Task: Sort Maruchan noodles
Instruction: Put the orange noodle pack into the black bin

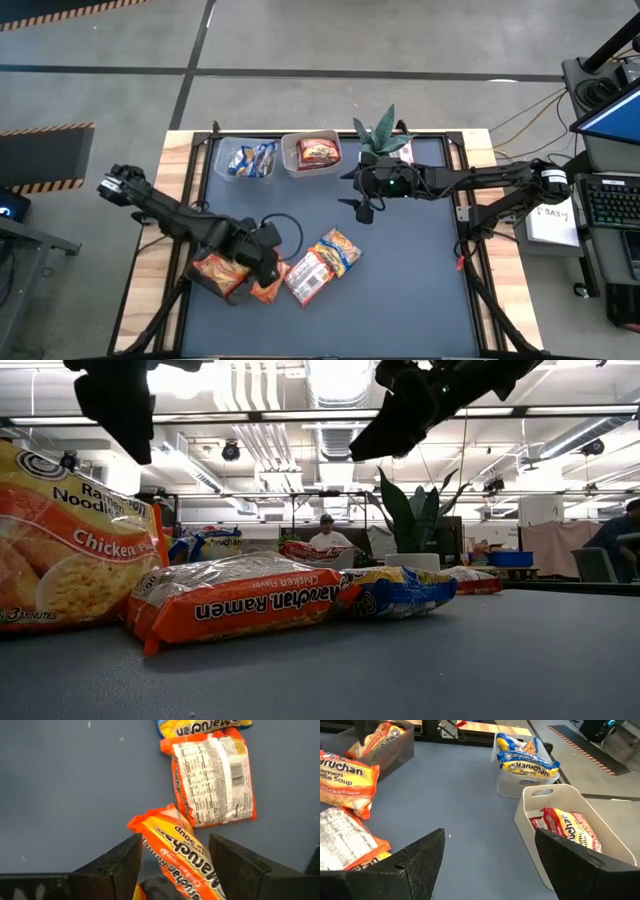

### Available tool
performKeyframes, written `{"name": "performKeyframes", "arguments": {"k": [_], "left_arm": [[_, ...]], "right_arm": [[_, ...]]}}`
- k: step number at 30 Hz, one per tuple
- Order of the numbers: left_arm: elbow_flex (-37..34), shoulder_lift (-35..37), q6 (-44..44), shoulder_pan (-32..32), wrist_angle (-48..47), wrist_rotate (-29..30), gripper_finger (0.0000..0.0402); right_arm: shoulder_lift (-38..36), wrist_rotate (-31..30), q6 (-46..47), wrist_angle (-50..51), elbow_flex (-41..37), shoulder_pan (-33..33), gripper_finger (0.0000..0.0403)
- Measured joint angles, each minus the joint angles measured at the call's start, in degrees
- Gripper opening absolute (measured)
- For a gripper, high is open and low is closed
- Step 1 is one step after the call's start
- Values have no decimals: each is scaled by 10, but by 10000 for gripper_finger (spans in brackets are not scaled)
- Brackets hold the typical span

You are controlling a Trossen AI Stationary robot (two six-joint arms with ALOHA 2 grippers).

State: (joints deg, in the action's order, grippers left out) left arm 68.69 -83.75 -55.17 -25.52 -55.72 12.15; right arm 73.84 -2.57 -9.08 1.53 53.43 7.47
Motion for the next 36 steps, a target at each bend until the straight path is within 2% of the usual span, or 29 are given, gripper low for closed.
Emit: {"name": "performKeyframes", "arguments": {"k": [7, 17, 29, 36], "left_arm": [[-3, -13, -88, 46, 3, -72, 222], [-5, -18, -176, 55, 12, -100, 251], [-28, -18, -164, 57, 2, -101, 254], [-42, -16, -159, 58, 31, -99, 254]], "right_arm": [[0, 0, 0, -1, -1, 3, 302], [0, 0, 0, 0, -8, 14, 304], [1, 1, 7, -1, -15, 27, 304], [1, 1, 7, -1, -15, 27, 304]]}}
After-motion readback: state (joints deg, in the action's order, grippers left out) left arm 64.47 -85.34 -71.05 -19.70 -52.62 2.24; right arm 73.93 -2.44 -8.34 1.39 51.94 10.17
